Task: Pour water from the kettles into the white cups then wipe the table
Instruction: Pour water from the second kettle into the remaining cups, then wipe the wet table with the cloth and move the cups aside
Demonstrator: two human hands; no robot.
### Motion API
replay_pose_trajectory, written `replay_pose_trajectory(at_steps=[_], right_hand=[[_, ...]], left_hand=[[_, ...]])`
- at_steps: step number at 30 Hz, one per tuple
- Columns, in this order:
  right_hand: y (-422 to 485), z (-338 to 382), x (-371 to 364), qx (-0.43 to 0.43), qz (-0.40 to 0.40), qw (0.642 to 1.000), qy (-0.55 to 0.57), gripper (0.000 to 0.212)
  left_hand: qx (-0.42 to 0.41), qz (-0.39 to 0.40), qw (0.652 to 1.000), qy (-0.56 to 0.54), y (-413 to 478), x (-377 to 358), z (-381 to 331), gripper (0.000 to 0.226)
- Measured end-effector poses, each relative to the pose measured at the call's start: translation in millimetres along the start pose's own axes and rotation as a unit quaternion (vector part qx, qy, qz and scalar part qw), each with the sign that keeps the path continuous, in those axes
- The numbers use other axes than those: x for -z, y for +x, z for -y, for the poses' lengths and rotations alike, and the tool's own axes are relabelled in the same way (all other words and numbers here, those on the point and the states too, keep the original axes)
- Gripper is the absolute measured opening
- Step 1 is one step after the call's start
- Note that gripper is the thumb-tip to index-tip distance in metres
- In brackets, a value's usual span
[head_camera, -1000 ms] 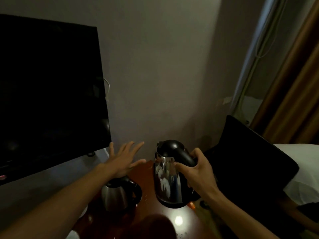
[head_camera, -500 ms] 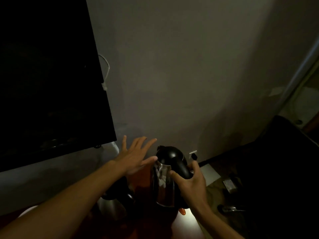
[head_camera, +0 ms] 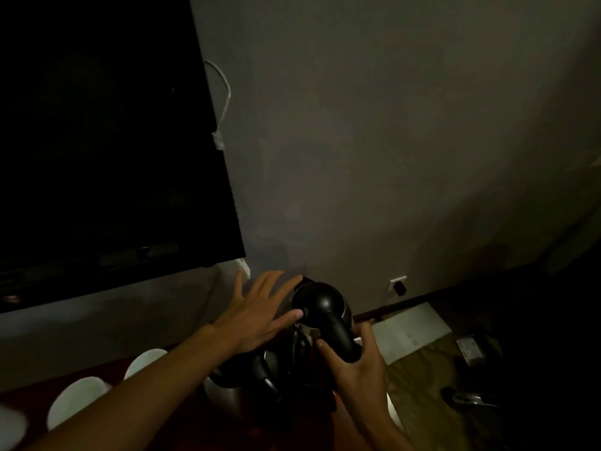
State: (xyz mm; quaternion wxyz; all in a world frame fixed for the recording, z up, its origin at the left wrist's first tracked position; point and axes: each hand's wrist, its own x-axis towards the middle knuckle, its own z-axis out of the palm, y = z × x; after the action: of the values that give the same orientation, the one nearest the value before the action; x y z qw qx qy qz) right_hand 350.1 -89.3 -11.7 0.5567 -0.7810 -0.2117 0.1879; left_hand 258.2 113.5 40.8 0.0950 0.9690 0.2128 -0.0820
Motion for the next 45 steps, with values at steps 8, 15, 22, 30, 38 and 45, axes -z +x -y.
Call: replay_pose_trajectory(at_steps=[8, 15, 22, 30, 38, 45], right_hand=[[-12.2, -10.1, 7.7, 0.016, 0.027, 0.997, -0.064, 0.049], [-26.9, 24.8, 30.2, 0.094, 0.013, 0.983, -0.156, 0.042], [-64.9, 56.1, 39.1, 0.16, 0.011, 0.979, -0.125, 0.055], [-144.1, 74.1, 32.0, 0.21, 0.084, 0.969, -0.098, 0.044], [-256.5, 78.5, 37.4, 0.258, 0.09, 0.956, -0.111, 0.06], [-354.1, 58.0, 43.0, 0.278, 0.103, 0.946, -0.134, 0.07]], left_hand=[[0.013, -0.003, 1.0, 0.009, -30.7, 2.6, -2.9, 0.071], [0.048, -0.03, 0.998, 0.021, -81.6, 26.0, -20.9, 0.074], [0.06, -0.084, 0.995, 0.007, -149.5, 30.8, -43.5, 0.07], [0.09, -0.109, 0.99, -0.016, -244.6, 3.9, -55.1, 0.075], [0.13, -0.156, 0.978, -0.042, -363.3, -20.1, -72.9, 0.068], [0.159, -0.184, 0.97, -0.013, -464.8, -67.8, -82.2, 0.076]])
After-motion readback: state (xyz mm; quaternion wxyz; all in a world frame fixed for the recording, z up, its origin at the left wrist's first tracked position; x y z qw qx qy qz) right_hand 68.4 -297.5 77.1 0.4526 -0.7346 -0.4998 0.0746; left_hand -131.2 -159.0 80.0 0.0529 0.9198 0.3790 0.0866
